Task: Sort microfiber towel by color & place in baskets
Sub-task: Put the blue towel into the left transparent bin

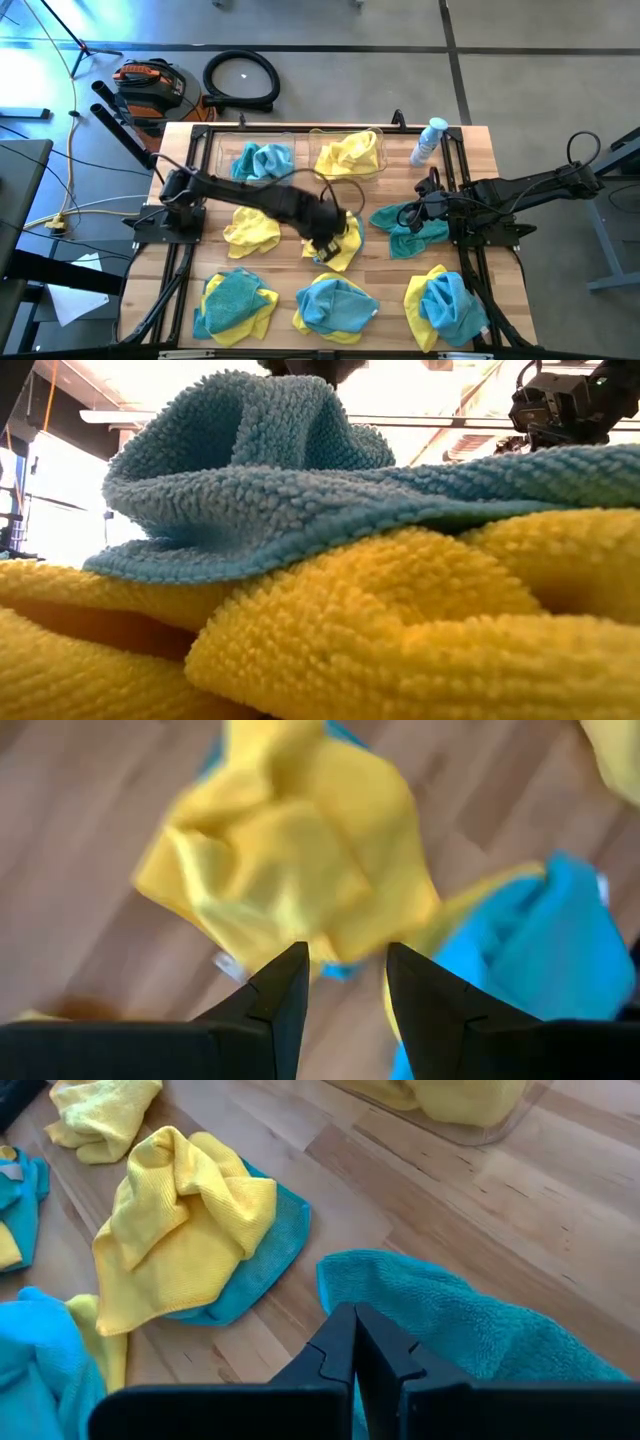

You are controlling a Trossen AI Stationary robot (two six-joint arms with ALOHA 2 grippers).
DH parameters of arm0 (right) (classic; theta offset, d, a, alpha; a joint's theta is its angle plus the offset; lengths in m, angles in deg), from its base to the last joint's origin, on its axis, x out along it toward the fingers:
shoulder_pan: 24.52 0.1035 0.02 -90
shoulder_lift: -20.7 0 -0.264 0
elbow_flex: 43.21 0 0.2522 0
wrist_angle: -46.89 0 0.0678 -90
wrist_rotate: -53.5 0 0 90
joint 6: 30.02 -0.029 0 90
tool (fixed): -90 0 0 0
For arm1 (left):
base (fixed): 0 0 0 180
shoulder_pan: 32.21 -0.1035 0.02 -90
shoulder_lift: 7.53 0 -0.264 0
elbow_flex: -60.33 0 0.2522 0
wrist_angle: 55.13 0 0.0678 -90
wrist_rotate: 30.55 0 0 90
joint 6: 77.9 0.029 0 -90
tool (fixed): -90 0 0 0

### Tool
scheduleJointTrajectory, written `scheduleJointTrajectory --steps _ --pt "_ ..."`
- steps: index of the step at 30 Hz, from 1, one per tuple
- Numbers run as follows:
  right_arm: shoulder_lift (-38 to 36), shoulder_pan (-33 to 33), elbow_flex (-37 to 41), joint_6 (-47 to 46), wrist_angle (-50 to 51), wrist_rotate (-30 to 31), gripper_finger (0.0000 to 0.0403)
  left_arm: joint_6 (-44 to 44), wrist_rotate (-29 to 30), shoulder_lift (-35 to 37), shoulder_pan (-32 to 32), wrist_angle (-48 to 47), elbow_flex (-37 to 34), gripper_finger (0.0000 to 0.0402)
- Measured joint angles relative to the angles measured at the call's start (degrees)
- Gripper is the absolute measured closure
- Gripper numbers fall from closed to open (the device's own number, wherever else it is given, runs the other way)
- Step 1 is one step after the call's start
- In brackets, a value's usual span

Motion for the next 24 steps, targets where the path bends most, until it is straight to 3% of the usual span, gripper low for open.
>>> scheduleJointTrajectory --steps 8,15,19,24 --pt "0.0 0.99 0.0 -3.11 -0.04 -2.32 0.0403 -6.86 5.28 0.0 6.74 -7.97 0.0 0.0275" --pt "0.01 4.07 0.0 -5.58 -0.2 0.02 0.0403 -15.67 9.04 2.85 13.0 -13.96 -0.04 0.0275" --pt "0.02 5.17 0.0 -6.33 -0.35 1.72 0.0403 -26.78 14.12 9.02 18.12 -14.39 -5.26 0.0275" --pt "0.02 5.85 0.0 -6.58 -0.5 1.85 0.0402 -45.67 14.1 17.35 25.27 -13.61 -15.16 0.0275"
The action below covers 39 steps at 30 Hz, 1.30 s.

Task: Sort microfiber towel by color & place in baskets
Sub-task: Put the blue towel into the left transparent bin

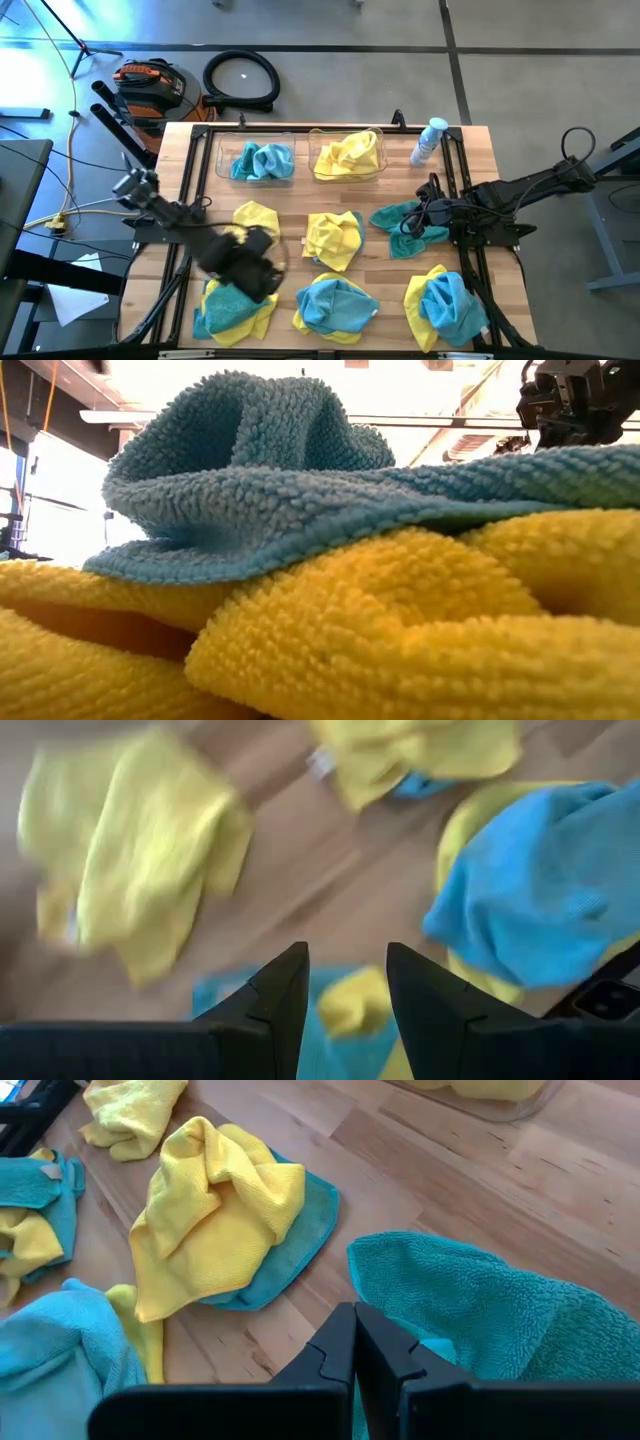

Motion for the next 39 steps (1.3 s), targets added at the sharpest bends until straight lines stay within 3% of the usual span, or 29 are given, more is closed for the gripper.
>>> scheduleJointTrajectory --steps 6,12,21,28,31,35,39 --pt "0.0 0.16 0.0 1.01 0.02 0.08 0.0402 -22.94 -3.76 3.2 8.19 -0.01 -3.77 0.0275" --pt "0.0 0.16 0.0 2.16 0.02 1.31 0.0402 -32.7 -8.55 1.17 11.99 -0.09 -3.81 0.0275" --pt "0.0 0.16 0.0 2.53 0.02 1.4 0.0402 -29.0 -17.04 -6.46 12.98 4.63 -3.83 0.0275" --pt "0.0 0.16 0.0 4.02 0.02 1.36 0.0402 -27.18 -19.44 -11.2 12.89 7.82 -3.83 0.0282" --pt "0.0 0.16 0.0 4.04 0.02 1.36 0.0402 -27.15 -20.34 -12.22 12.93 7.74 -4.09 0.0311" --pt "0.0 0.16 0.0 4.05 0.02 1.36 0.0402 -27.64 -20.4 -12.17 12.93 7.7 -5.4 0.0382" --pt "0.02 0.16 0.0 4.07 0.02 1.29 0.0402 -28.03 -18.96 -9.95 12.71 7.1 -5.49 0.0395"
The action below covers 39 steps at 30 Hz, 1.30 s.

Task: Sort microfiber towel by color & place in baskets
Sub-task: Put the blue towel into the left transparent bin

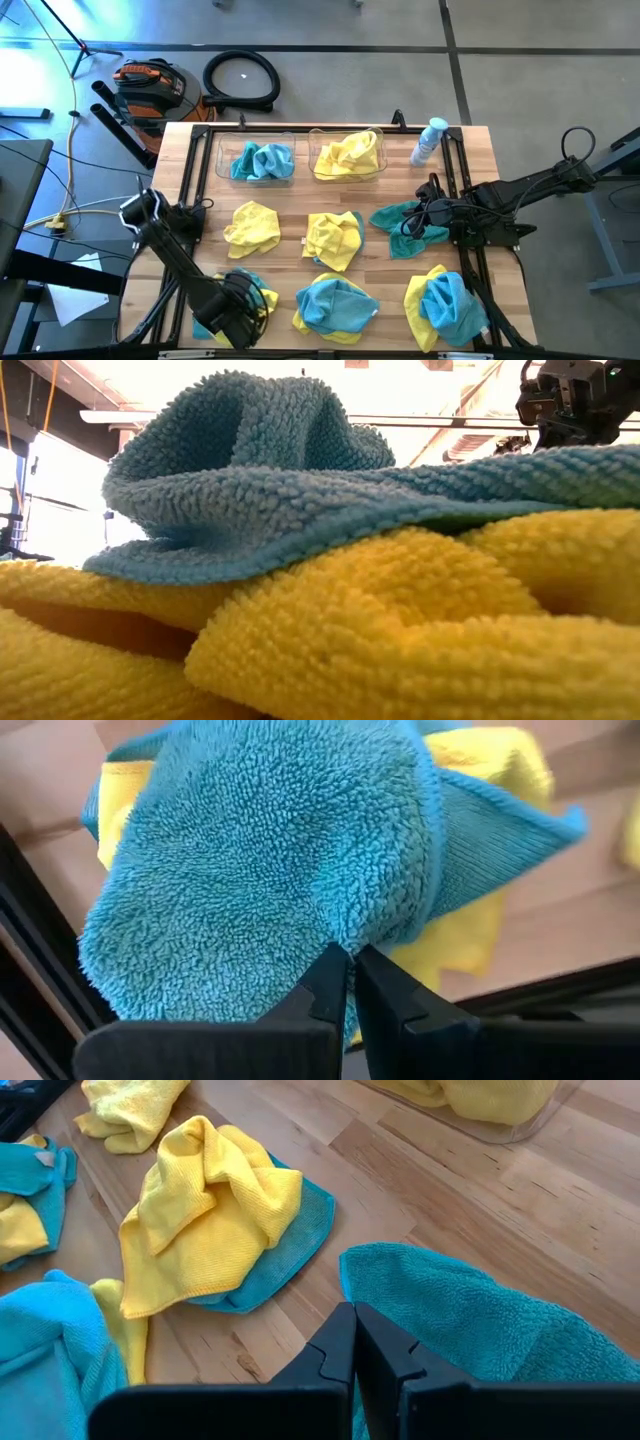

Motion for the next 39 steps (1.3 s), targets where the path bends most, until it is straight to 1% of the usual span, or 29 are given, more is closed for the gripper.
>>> scheduleJointTrajectory --steps 2,4,7,10,13,16,19,22,25,30,32,35,39 --pt "-0.02 0.0 0.0 0.0 0.0 0.0 0.0402 -0.16 2.39 2.24 0.0 -0.4 0.02 0.0399" --pt "-0.01 0.0 0.0 0.05 0.0 0.0 0.0402 -0.55 6.98 5.33 0.07 -1.27 0.0 0.04" --pt "0.0 0.0 0.0 0.02 0.0 0.0 0.0402 -0.27 16.72 10.52 0.05 -3.49 0.06 0.0401" --pt "-0.01 0.0 0.0 0.0 0.0 0.01 0.0402 2.84 26.67 15.41 -1.04 -6.49 0.09 0.0401" --pt "0.0 0.0 0.0 0.0 -0.01 0.02 0.0402 6.82 33.66 19.9 -4.2 -10.54 0.09 0.0401" --pt "0.0 -0.02 0.0 0.0 -0.02 0.32 0.0402 15.51 37.53 23.77 -10.17 -12.23 0.09 0.0401" --pt "0.0 -0.02 0.0 -0.11 -0.02 2.12 0.0402 29.0 38.01 27.25 -19.23 -11.9 0.09 0.0401" --pt "0.0 -0.04 0.0 -1.05 -0.06 4.14 0.0402 42.74 38.04 30.05 -29.62 -11.05 0.09 0.0401" --pt "0.0 -0.04 0.0 -3.37 -0.04 5.43 0.0402 56.59 37.8 32.97 -40.16 -8.28 0.09 0.0401" --pt "0.0 -0.04 0.0 -7.31 -0.02 8.27 0.0402 77.81 33.4 36.71 -57.02 -3.54 0.09 0.0401" --pt "-0.02 -0.07 0.0 -8.7 -0.03 10.08 0.0402 84.33 31.03 37.52 -62.99 -3.44 0.09 0.0401" --pt "0.0 -0.07 0.0 -11.3 -0.02 13.09 0.0402 91.92 28.06 37.86 -70.8 -3.62 0.09 0.0401" --pt "0.0 -0.07 0.0 -14.15 0.0 16.32 0.0402 100.08 20.7 36.25 -78.56 -2.97 -0.12 0.0401"
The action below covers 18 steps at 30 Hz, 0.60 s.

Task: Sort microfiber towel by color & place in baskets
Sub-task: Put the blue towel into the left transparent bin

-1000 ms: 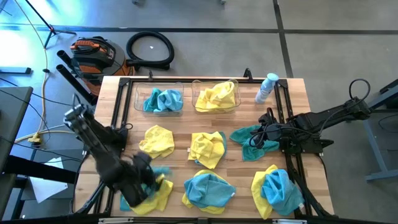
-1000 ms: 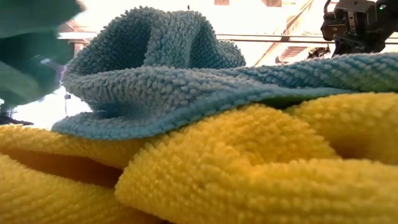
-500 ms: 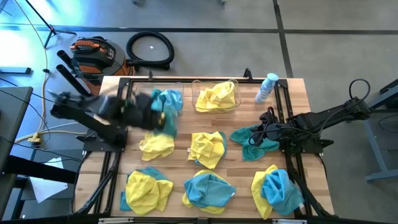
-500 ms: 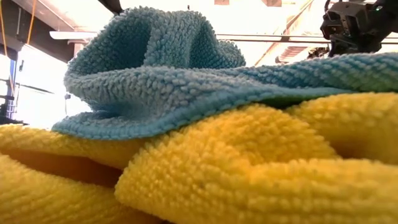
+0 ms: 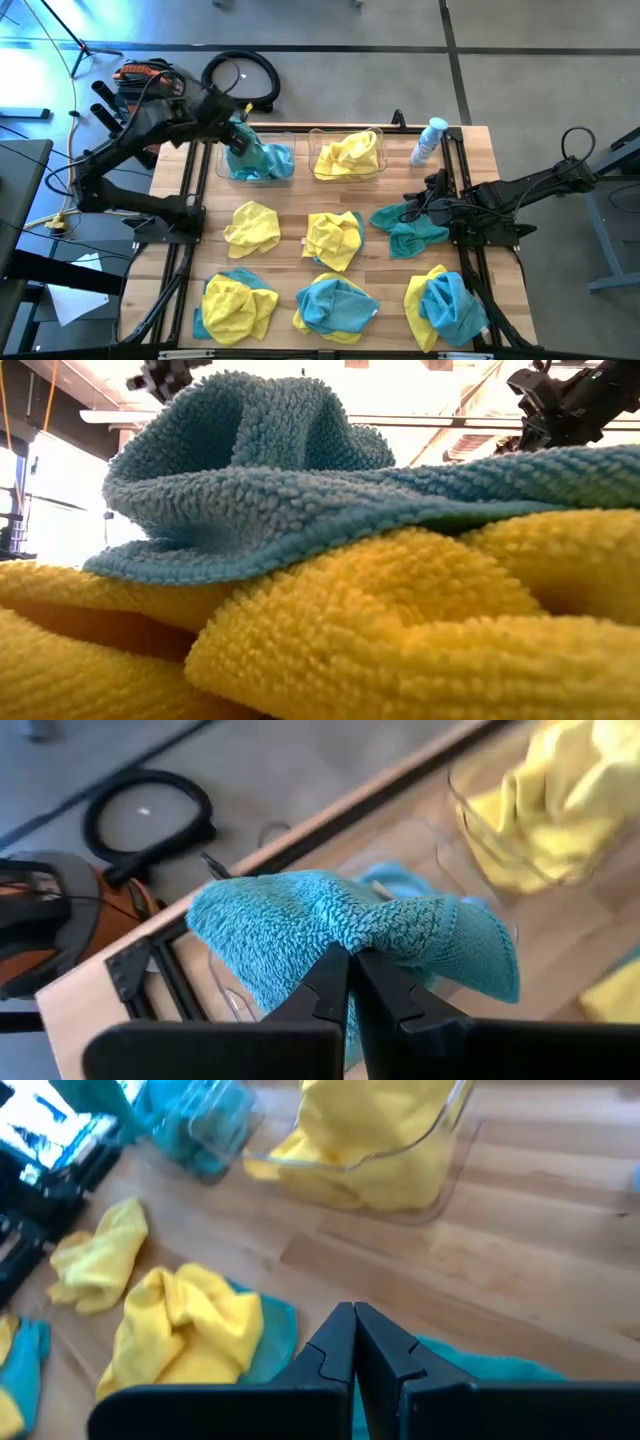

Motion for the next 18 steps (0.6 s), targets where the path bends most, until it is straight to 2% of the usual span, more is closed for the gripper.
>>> scheduleJointTrajectory --steps 3,5,8,11,15,18 --pt "0.0 0.0 0.0 -1.21 0.03 1.49 0.0402 7.06 -2.36 -1.87 -3.18 3.33 -4.15 0.0401" --pt "0.0 0.0 0.0 -2.07 0.0 1.94 0.0402 8.04 -3.0 -3.22 -5.75 4.12 -7.97 0.0401" --pt "0.0 0.0 0.0 -4.45 0.0 2.42 0.0402 4.42 -6.69 -4.04 -9.86 7.59 -14.27 0.0401" --pt "0.0 0.0 0.0 -5.82 0.02 3.43 0.0402 -1.64 -13.85 -4.23 -12.61 14.77 -20.34 0.0401" --pt "0.05 0.0 0.0 -6.16 0.0 3.94 0.0402 -7.9 -15.19 -4.33 -14.64 22.69 -26.28 0.0401" --pt "0.4 0.0 0.0 -7.42 0.0 4.53 0.0402 -7.97 -17.19 -5.28 -15.36 24.74 -28.89 0.0401"
